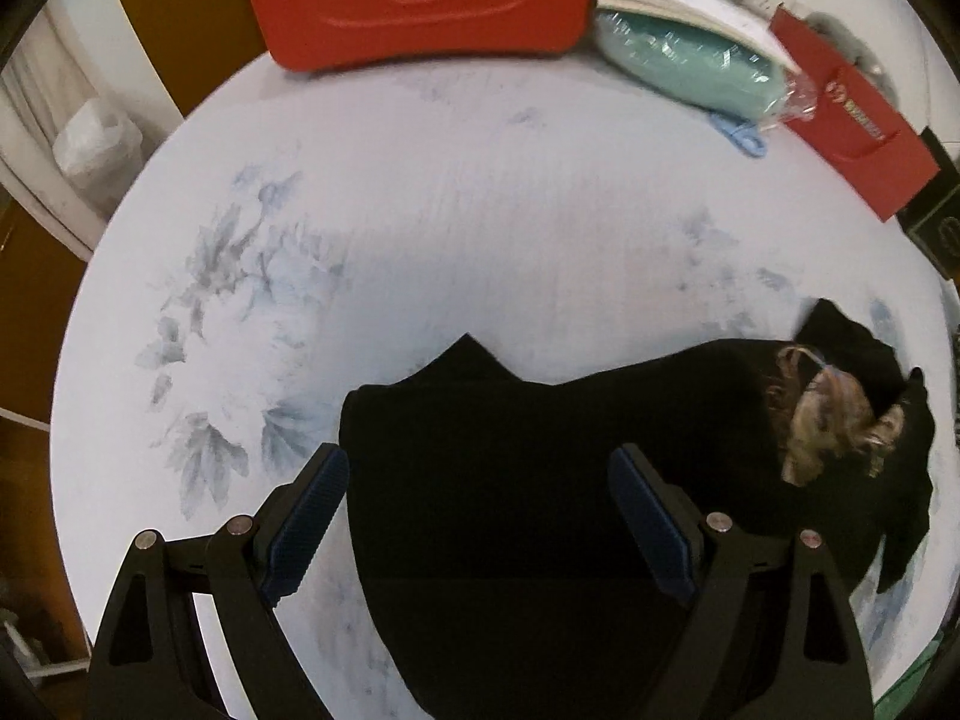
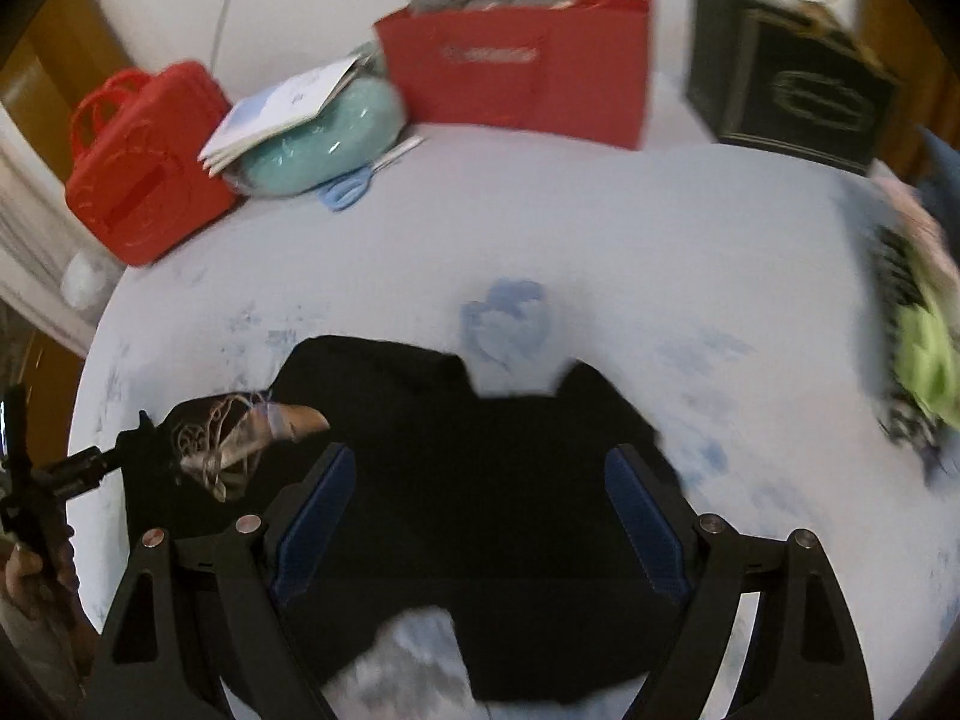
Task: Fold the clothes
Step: 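Lift and shake the black T-shirt with both tools to unfold it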
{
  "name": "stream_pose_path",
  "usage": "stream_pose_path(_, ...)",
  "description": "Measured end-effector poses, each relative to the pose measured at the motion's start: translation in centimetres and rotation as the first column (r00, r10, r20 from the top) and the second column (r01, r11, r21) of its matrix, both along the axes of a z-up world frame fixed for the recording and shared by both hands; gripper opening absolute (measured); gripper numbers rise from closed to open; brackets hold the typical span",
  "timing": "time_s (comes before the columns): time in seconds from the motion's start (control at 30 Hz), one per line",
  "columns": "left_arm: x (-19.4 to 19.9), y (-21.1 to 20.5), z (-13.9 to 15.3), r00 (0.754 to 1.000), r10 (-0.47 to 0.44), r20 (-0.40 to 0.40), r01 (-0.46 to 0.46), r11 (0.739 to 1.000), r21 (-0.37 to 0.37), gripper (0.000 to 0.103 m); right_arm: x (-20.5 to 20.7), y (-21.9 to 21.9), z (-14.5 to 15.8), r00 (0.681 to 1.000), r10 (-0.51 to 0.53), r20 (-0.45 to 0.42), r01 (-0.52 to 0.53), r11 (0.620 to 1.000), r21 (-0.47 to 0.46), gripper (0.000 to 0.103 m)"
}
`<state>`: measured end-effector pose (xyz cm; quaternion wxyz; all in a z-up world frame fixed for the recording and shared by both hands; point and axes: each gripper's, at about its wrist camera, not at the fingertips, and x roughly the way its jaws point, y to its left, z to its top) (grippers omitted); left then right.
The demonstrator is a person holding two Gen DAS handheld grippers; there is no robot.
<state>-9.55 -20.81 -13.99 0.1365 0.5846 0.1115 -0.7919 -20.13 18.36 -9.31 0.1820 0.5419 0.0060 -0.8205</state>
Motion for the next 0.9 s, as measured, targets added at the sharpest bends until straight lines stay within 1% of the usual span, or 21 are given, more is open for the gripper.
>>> stream_pose_path(0.07, -0.6, -0.5, -0.8, 1.0, 0.007, 0.013, -0.007, 1.0, 0.0, 0.089, -1.4, -1.6, -0.9, 0.999, 0.031, 0.019, -0.032, 0.999, 0.008, 0.083)
stream_pose_path(0.13, -1.0, -1.1, -1.4, 1.0, 0.014, 0.021, -0.014, 1.0, -0.008, 0.089, -2.9, -3.3, -1.9, 0.997, 0.063, 0.043, -0.064, 0.998, 0.015, 0.078)
stream_pose_path(0.2, -1.3, -1.8, -2.0, 0.999, 0.033, 0.036, -0.033, 0.999, -0.014, 0.089, -4.2, -4.5, -3.2, 0.994, 0.077, 0.076, -0.08, 0.996, 0.031, 0.078)
stream_pose_path(0.23, -1.4, -2.1, -2.4, 0.998, 0.044, 0.046, -0.044, 0.999, -0.007, 0.089, -4.7, -5.1, -3.9, 0.992, 0.083, 0.091, -0.087, 0.995, 0.041, 0.078)
stream_pose_path(0.27, -1.4, -2.4, -2.9, 0.997, 0.05, 0.053, -0.051, 0.999, 0.019, 0.089, -5.0, -5.5, -4.6, 0.991, 0.088, 0.103, -0.094, 0.994, 0.054, 0.078)
stream_pose_path(0.33, -1.1, -2.8, -3.3, 0.996, 0.078, 0.037, -0.08, 0.995, 0.059, 0.089, -5.5, -6.4, -6.1, 0.986, 0.101, 0.132, -0.112, 0.991, 0.078, 0.076)
stream_pose_path(0.37, -0.9, -2.7, -3.3, 0.995, 0.091, 0.028, -0.093, 0.994, 0.063, 0.087, -5.5, -6.8, -6.7, 0.981, 0.119, 0.153, -0.132, 0.988, 0.079, 0.049)
stream_pose_path(0.4, -0.7, -2.4, -3.1, 0.996, 0.086, 0.017, -0.087, 0.995, 0.058, 0.083, -5.4, -7.3, -7.1, 0.977, 0.141, 0.16, -0.157, 0.984, 0.087, 0.045)
stream_pose_path(0.43, -0.6, -2.0, -2.8, 0.998, 0.07, 0.005, -0.07, 0.996, 0.059, 0.065, -4.9, -7.9, -6.7, 0.975, 0.175, 0.136, -0.19, 0.976, 0.109, 0.025)
stream_pose_path(0.47, -0.7, -1.4, -2.4, 0.999, 0.042, -0.009, -0.041, 0.995, 0.093, 0.029, -4.4, -8.5, -6.3, 0.972, 0.208, 0.112, -0.222, 0.966, 0.132, 0.016)
stream_pose_path(0.5, -0.8, -1.0, -2.0, 1.0, 0.025, -0.014, -0.023, 0.992, 0.126, 0.013, -4.0, -9.0, -5.8, 0.968, 0.235, 0.087, -0.246, 0.958, 0.15, 0.014)
stream_pose_path(0.53, -1.0, -0.7, -1.5, 1.0, 0.021, -0.014, -0.019, 0.992, 0.123, 0.013, -3.6, -8.9, -4.8, 0.969, 0.243, 0.054, -0.248, 0.957, 0.148, 0.013)
stream_pose_path(0.57, -1.1, -0.4, -0.3, 0.999, 0.015, -0.034, -0.012, 0.995, 0.095, 0.013, -3.3, -8.5, -3.3, 0.971, 0.237, 0.013, -0.236, 0.963, 0.126, 0.012)
stream_pose_path(0.6, -1.1, -0.2, 1.0, 0.998, 0.012, -0.063, -0.007, 0.996, 0.085, 0.012, -2.9, -7.8, -1.5, 0.973, 0.227, -0.028, -0.224, 0.97, 0.092, 0.011)
stream_pose_path(0.63, -0.9, -0.2, 2.5, 0.995, 0.015, -0.099, -0.007, 0.997, 0.08, 0.012, -2.3, -7.0, 0.7, 0.973, 0.217, -0.08, -0.212, 0.975, 0.059, 0.005)
stream_pose_path(0.67, -0.4, -0.1, 4.9, 0.987, 0.008, -0.159, 0.003, 0.998, 0.067, 0.012, -1.3, -6.0, 3.5, 0.967, 0.205, -0.149, -0.202, 0.979, 0.034, 0.005)
stream_pose_path(0.7, -0.1, 0.0, 6.9, 0.979, -0.002, -0.206, 0.013, 0.999, 0.051, 0.012, -0.2, -5.0, 6.5, 0.955, 0.194, -0.225, -0.196, 0.98, 0.012, 0.005)
stream_pose_path(0.77, 1.1, 0.7, 12.5, 0.942, -0.044, -0.333, 0.054, 0.998, 0.019, 0.012, 2.2, -3.2, 11.8, 0.915, 0.175, -0.364, -0.194, 0.981, -0.015, 0.005)
stream_pose_path(0.8, 1.5, 1.1, 14.9, 0.921, -0.066, -0.385, 0.073, 0.997, 0.003, 0.012, 3.3, -2.3, 14.5, 0.887, 0.161, -0.432, -0.192, 0.981, -0.029, 0.005)
stream_pose_path(0.87, 1.6, 2.2, 19.7, 0.872, -0.124, -0.474, 0.116, 0.992, -0.046, 0.013, 5.4, -0.8, 19.5, 0.823, 0.126, -0.553, -0.181, 0.983, -0.044, 0.005)
stream_pose_path(0.9, 0.8, 2.5, 21.1, 0.854, -0.137, -0.501, 0.115, 0.991, -0.073, 0.014, 5.7, -0.4, 21.1, 0.802, 0.114, -0.587, -0.171, 0.984, -0.042, 0.005)
